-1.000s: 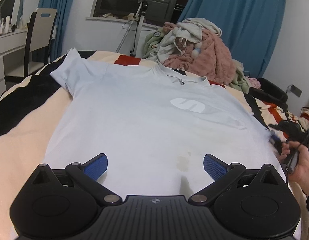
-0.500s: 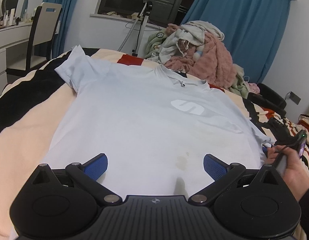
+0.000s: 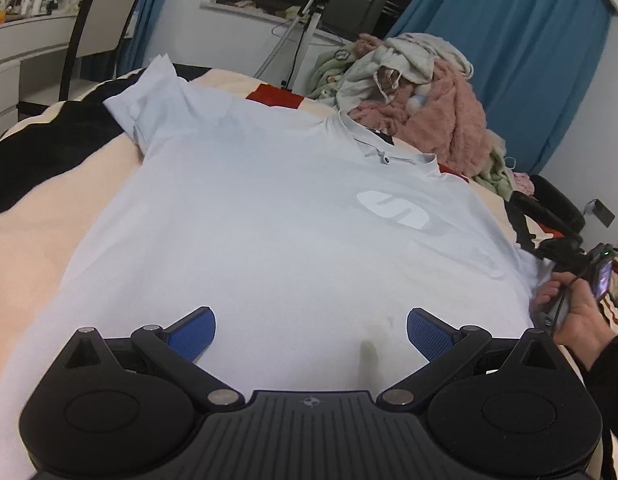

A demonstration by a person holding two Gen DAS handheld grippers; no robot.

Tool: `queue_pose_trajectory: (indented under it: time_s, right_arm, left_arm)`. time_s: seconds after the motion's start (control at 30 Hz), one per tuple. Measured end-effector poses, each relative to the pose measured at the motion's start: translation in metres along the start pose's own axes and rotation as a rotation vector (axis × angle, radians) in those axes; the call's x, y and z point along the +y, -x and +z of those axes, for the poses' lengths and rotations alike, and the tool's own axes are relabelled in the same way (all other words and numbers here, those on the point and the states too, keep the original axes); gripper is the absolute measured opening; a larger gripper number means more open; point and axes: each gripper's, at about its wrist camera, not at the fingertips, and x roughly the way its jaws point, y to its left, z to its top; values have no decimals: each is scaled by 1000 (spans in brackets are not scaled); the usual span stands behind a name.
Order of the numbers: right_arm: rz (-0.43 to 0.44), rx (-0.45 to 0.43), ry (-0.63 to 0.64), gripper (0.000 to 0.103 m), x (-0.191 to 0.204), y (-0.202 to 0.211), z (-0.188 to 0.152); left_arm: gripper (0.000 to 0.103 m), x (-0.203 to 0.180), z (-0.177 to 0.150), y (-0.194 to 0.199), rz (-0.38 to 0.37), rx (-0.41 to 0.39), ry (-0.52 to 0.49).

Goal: Fold clothes
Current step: 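Fold the held side over toward the shirt middle and open the right gripper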

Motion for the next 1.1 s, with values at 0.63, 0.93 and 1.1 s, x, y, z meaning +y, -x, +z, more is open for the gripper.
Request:
queue_pose_trajectory:
  time_s: [0.63, 0.93, 1.1]
  right_arm:
    - [-26, -183, 1083, 7, 355, 53, -157]
    - [80, 78, 996, 93, 364, -5, -270]
    - [161, 17, 981, 95, 365, 35, -262]
  left_arm:
    - [103, 55, 37, 91, 130, -221, 9]
    - [103, 90, 35, 70, 121, -169, 44]
    - [103, 97, 34, 58, 98, -127, 51]
